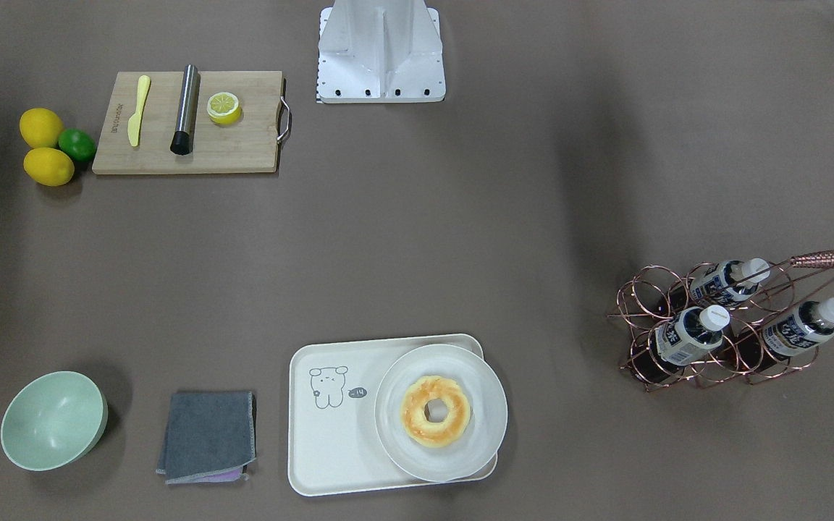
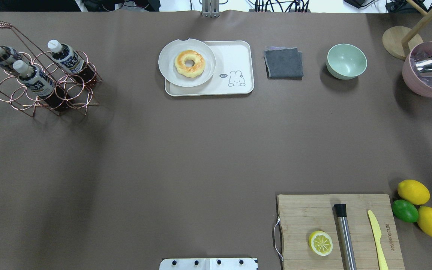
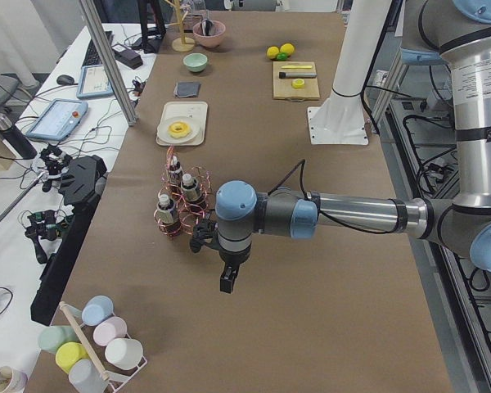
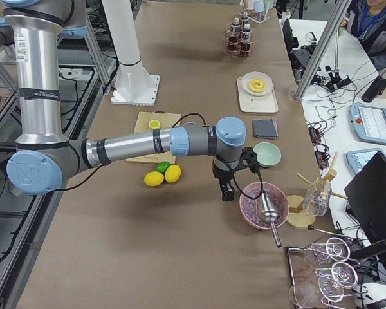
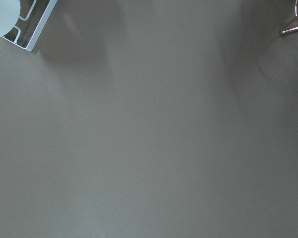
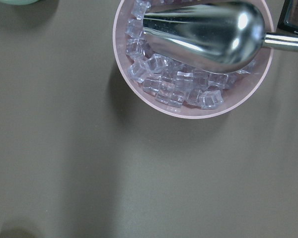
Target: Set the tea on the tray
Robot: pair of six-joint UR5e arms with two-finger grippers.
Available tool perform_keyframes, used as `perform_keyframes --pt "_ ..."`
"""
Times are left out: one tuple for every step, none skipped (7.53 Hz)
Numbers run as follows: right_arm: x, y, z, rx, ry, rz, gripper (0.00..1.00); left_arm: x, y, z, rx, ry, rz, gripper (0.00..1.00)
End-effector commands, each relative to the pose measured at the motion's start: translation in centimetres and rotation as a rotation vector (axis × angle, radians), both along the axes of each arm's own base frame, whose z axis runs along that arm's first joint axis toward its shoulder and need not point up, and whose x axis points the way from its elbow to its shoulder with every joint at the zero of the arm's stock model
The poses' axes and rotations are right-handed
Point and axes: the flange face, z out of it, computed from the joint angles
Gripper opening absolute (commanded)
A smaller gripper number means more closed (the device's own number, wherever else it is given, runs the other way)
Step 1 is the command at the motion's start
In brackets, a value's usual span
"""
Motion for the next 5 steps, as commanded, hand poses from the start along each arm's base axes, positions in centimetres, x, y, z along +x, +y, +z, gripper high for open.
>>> perform_keyframes --pt "0.0 0.3 -0.4 -0.001 -0.009 0.004 1.0 0.1 -0.2 -1.6 0.031 0.008 0.001 0.97" --pt "-0.1 0.5 -0.3 -0.007 -0.02 0.004 1.0 0.1 -0.1 -1.0 0.023 0.009 0.004 0.98" --pt "-0.2 0.6 -0.2 -0.01 -0.023 0.004 1.0 0.0 0.0 -1.8 0.038 0.01 0.004 0.97" --pt "-0.1 0.4 0.0 -0.015 -0.015 0.009 1.0 0.1 -0.1 -1.7 0.026 0.01 -0.004 0.97" --pt "-0.1 0.4 -0.1 -0.013 -0.014 0.01 1.0 0.0 0.2 -2.1 0.017 0.016 -0.026 0.97"
